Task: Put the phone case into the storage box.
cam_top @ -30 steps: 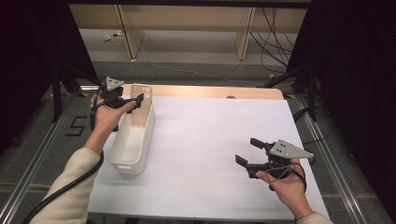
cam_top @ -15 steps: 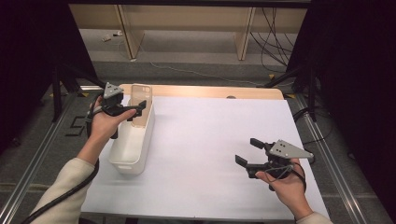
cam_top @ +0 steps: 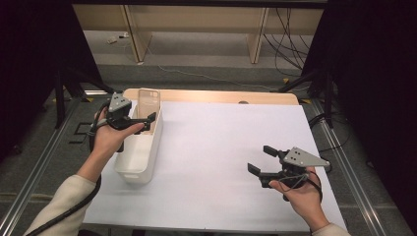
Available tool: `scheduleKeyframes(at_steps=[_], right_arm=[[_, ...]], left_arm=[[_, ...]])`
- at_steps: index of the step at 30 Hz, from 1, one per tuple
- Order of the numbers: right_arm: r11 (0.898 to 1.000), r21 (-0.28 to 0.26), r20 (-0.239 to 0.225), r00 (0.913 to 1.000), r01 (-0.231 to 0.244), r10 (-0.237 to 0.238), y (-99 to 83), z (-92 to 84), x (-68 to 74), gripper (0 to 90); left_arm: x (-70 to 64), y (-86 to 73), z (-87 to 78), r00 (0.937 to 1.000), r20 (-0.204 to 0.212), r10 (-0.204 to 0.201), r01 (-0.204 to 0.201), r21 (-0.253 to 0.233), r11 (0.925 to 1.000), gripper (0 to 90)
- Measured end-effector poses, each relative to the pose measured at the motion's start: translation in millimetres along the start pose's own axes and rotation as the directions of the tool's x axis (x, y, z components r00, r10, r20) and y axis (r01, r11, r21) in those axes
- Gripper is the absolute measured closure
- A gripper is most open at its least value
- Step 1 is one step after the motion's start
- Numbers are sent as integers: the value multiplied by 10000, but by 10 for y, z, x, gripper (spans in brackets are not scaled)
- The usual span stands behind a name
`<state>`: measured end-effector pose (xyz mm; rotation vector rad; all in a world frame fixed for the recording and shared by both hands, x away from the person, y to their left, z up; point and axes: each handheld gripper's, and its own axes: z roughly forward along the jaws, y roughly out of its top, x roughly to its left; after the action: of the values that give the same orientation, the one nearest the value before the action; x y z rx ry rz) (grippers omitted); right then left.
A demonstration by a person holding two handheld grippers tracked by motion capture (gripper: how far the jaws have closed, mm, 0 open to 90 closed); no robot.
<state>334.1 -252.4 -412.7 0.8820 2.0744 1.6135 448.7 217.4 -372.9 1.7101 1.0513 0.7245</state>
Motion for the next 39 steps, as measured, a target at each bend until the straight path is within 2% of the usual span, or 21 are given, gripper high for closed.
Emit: scheduleKeyframes(at_steps=[8,12,17,19,23,25,34,35,36,38,39], right_arm=[[10000,-10,-5,10000,-42,42,3,-1,6,162],[10000,1,32,10000,-6,6,5,-3,4,162],[9999,-56,95,9999,89,-89,6,-1,4,162],[9999,-54,89,9999,87,-86,6,0,5,162],[9998,-174,-41,10000,75,-76,4,9,5,162],[9999,-72,104,9999,95,-94,8,-2,5,162],[9999,-154,-62,10000,26,-27,4,8,7,161],[9998,-182,-34,9999,94,-95,5,9,4,162],[9992,-298,33,9996,282,-281,6,14,-6,161],[9993,-281,23,9997,260,-259,5,15,-5,162],[9999,-150,-75,10000,16,-17,3,11,9,162]], left_arm=[[-87,-43,-106,9987,510,-43,57,-271,9996,41],[-132,-51,-163,9975,703,109,-79,-431,9990,36],[-198,-97,-221,9929,1174,196,-132,-544,9984,30],[-216,-116,-234,9916,1241,364,-299,-543,9981,26],[-256,-146,-259,9903,1316,443,-376,-532,9979,26],[-272,-151,-276,9897,1330,535,-464,-559,9974,26],[-337,-207,-344,9852,1584,661,-567,-630,9964,25],[-341,-213,-353,9848,1607,660,-566,-622,9965,25],[-337,-215,-359,9833,1624,827,-728,-660,9952,25],[-363,-231,-380,9838,1641,719,-619,-655,9959,26],[-370,-235,-388,9828,1683,756,-653,-663,9957,26]])
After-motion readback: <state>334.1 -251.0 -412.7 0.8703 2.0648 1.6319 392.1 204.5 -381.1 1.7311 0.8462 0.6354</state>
